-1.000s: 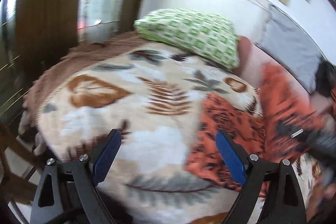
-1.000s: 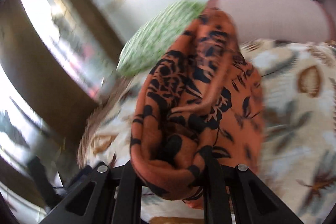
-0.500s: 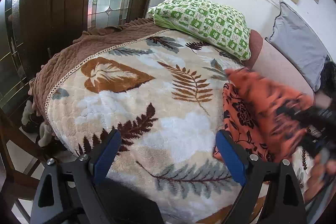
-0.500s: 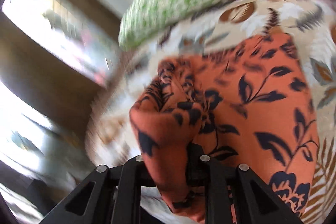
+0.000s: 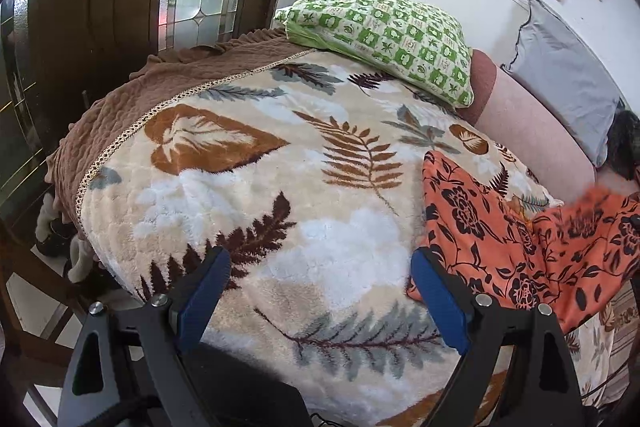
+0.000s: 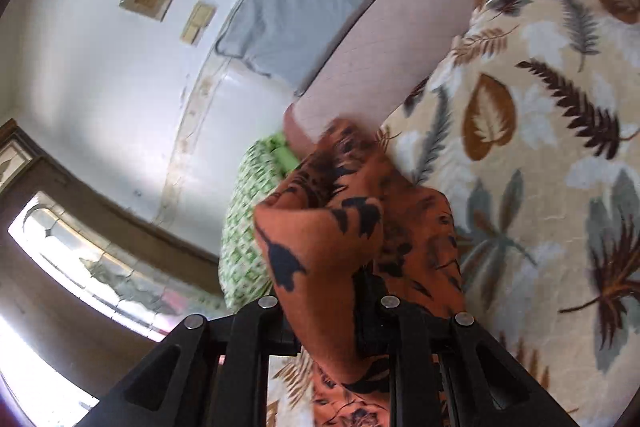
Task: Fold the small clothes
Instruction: 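Carry the folded blouse toward the pillow and lower it with the right tool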
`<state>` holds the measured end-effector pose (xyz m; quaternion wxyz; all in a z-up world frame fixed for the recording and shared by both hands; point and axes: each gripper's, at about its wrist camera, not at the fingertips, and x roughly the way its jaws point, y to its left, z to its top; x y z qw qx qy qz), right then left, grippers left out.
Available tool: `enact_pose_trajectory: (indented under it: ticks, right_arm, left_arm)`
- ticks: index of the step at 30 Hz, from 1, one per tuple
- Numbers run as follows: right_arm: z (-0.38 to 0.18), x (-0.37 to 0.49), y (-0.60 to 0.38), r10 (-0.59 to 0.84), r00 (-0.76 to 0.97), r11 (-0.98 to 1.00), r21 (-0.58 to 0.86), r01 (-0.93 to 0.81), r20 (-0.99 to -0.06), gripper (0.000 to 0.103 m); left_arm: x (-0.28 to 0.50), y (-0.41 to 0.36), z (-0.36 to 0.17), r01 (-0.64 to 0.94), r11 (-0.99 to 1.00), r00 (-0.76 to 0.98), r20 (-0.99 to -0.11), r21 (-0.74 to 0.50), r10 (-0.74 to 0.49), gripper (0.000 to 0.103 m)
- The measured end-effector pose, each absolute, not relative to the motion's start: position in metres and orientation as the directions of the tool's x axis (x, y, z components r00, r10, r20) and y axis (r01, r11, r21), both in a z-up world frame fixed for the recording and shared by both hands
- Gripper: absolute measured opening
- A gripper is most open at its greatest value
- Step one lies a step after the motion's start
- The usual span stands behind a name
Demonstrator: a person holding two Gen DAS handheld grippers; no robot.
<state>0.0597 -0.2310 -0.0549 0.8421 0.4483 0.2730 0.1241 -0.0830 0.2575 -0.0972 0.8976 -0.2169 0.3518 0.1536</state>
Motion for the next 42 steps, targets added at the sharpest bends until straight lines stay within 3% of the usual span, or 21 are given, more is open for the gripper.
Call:
enact_pose_trajectory:
  ticks: [5,8,9,12,14,16,19,25,27,31,38,40,41,42]
  right_arm:
    - [-0.033,0.077,-0.156,0.469,0.764,0.772,0.626,-0.111,-0.443,0.019]
    - [-0.028,0.079,-0.068,0.485,0.678,0.868,0.399,-0.295,-0.553,0.019]
    - [-0.039,0.08,-0.028,0.462,0.618,0.885,0.284,-0.369,-0.636,0.019]
    - [-0.104,0.083,0.047,0.377,0.43,0.874,0.161,-0.459,-0.82,0.02]
    - [-0.139,0.078,0.068,0.318,0.388,0.873,0.108,-0.475,-0.865,0.023]
    - [-0.139,0.064,0.073,0.312,0.451,0.869,0.059,-0.492,-0.836,0.024]
    - [-0.116,0.069,0.054,0.39,0.455,0.872,0.163,-0.461,-0.801,0.023]
    - [-0.068,0.057,0.041,0.454,0.54,0.852,0.168,-0.496,-0.709,0.02]
    - [-0.078,0.049,0.05,0.466,0.507,0.829,0.16,-0.535,-0.725,0.02]
    - [-0.151,0.051,0.076,0.379,0.421,0.819,0.087,-0.567,-0.824,0.02]
    - [-0.122,0.055,0.086,0.417,0.467,0.821,0.103,-0.562,-0.78,0.023]
    - [-0.136,0.051,0.093,0.395,0.42,0.804,0.087,-0.588,-0.817,0.031]
    - [-0.14,0.045,0.093,0.413,0.421,0.79,0.088,-0.606,-0.808,0.041]
    - [-0.139,0.039,0.09,0.452,0.424,0.773,0.108,-0.625,-0.785,0.06]
  left_arm:
    - [-0.084,0.263,-0.099,-0.441,0.853,0.698,-0.704,-0.279,0.13,0.092]
    - [-0.085,0.264,-0.1,-0.449,0.849,0.694,-0.707,-0.279,0.135,0.092]
    - [-0.085,0.264,-0.101,-0.45,0.849,0.692,-0.709,-0.277,0.135,0.092]
    - [-0.085,0.264,-0.1,-0.449,0.848,0.689,-0.712,-0.28,0.13,0.092]
    - [-0.085,0.264,-0.099,-0.444,0.852,0.689,-0.714,-0.278,0.126,0.092]
    - [-0.087,0.264,-0.097,-0.438,0.858,0.691,-0.71,-0.268,0.131,0.092]
    - [-0.086,0.265,-0.099,-0.441,0.859,0.687,-0.714,-0.26,0.136,0.092]
    - [-0.087,0.261,-0.097,-0.437,0.861,0.694,-0.706,-0.259,0.141,0.092]
    - [-0.087,0.261,-0.098,-0.439,0.861,0.691,-0.708,-0.255,0.143,0.092]
    - [-0.085,0.264,-0.101,-0.446,0.855,0.679,-0.722,-0.265,0.13,0.092]
    - [-0.086,0.263,-0.098,-0.445,0.854,0.684,-0.717,-0.268,0.132,0.092]
    - [-0.083,0.261,-0.095,-0.435,0.859,0.688,-0.715,-0.27,0.124,0.092]
    - [-0.082,0.261,-0.093,-0.433,0.86,0.69,-0.713,-0.271,0.123,0.092]
    - [-0.081,0.26,-0.092,-0.43,0.861,0.692,-0.711,-0.272,0.121,0.092]
